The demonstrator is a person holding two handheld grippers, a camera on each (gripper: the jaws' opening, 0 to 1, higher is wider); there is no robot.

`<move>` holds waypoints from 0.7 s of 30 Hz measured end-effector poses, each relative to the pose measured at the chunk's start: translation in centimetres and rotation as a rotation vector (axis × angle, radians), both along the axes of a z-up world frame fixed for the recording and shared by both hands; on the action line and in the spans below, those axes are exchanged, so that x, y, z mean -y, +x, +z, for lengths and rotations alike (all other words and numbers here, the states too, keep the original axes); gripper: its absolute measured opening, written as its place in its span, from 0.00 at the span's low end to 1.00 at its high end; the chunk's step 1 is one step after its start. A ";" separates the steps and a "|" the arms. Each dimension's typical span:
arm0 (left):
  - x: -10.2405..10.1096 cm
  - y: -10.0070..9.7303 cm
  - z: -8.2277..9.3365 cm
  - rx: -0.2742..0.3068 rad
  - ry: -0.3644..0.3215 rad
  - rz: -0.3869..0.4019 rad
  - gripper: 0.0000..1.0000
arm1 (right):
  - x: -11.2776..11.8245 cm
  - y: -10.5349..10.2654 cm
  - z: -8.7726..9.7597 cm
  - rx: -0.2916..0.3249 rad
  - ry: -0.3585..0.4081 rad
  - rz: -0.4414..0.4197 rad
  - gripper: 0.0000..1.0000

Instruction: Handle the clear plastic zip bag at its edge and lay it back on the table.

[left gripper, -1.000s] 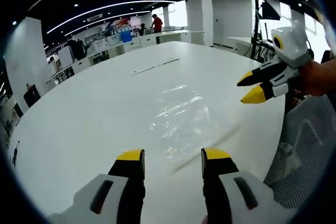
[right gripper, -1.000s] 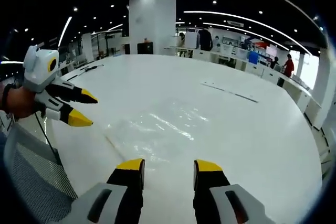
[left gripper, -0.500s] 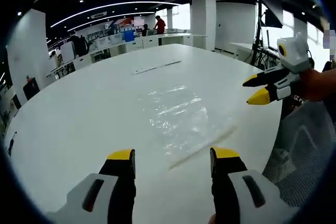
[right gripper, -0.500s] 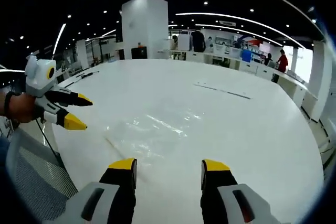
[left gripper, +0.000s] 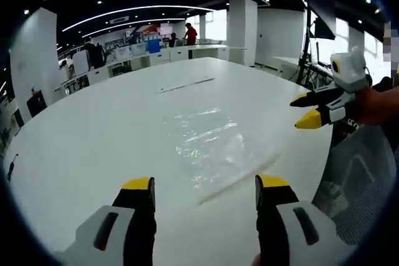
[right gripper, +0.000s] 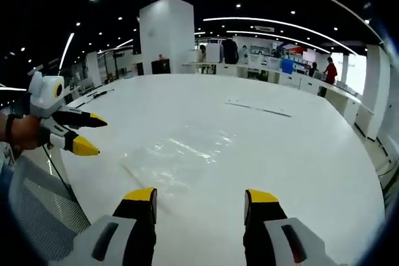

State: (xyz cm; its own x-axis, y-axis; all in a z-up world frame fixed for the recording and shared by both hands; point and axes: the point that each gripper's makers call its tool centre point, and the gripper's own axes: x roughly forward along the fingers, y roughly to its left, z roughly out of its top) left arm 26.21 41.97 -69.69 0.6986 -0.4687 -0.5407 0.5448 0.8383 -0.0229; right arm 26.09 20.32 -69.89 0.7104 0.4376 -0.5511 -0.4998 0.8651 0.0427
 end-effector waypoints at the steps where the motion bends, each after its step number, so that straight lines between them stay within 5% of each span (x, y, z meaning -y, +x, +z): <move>1: 0.0 0.0 0.0 -0.002 -0.002 -0.002 0.64 | 0.1 0.0 0.0 0.001 0.003 -0.005 0.57; 21: 0.8 -0.9 0.1 -0.011 -0.022 -0.002 0.69 | 1.6 -1.3 0.2 -0.003 0.034 -0.037 0.68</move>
State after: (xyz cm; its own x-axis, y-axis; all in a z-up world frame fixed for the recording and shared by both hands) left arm 25.31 41.18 -69.57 0.6918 -0.4821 -0.5375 0.5461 0.8364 -0.0473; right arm 24.76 18.70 -69.70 0.7251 0.4292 -0.5385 -0.4670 0.8812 0.0736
